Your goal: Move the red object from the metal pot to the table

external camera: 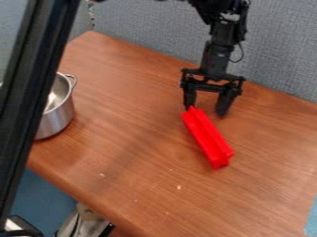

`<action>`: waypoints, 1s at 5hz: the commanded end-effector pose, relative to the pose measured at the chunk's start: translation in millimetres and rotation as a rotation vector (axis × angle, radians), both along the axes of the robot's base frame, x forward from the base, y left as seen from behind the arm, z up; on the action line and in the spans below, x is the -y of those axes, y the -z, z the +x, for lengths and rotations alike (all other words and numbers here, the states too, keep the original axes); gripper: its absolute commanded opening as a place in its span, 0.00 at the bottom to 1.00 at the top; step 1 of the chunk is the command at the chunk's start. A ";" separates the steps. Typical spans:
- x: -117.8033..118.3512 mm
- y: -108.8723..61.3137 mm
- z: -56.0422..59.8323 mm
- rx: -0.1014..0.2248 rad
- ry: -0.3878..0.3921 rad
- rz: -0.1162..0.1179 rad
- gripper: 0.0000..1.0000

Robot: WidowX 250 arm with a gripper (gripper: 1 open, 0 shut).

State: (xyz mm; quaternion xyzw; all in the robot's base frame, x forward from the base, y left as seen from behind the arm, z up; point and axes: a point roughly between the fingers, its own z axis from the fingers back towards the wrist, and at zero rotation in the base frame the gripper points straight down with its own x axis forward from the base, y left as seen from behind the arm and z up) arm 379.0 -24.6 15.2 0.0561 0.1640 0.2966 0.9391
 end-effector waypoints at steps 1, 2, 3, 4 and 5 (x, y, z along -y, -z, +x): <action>6.2 -18.6 -0.2 0.017 0.057 -0.001 1.00; 4.0 -27.1 -4.9 -0.003 0.101 -0.007 1.00; 13.2 -19.2 -2.0 -0.032 0.029 0.014 1.00; 22.3 -12.2 0.4 -0.063 -0.042 0.034 1.00; 22.6 -11.1 -7.1 -0.049 -0.087 0.068 0.00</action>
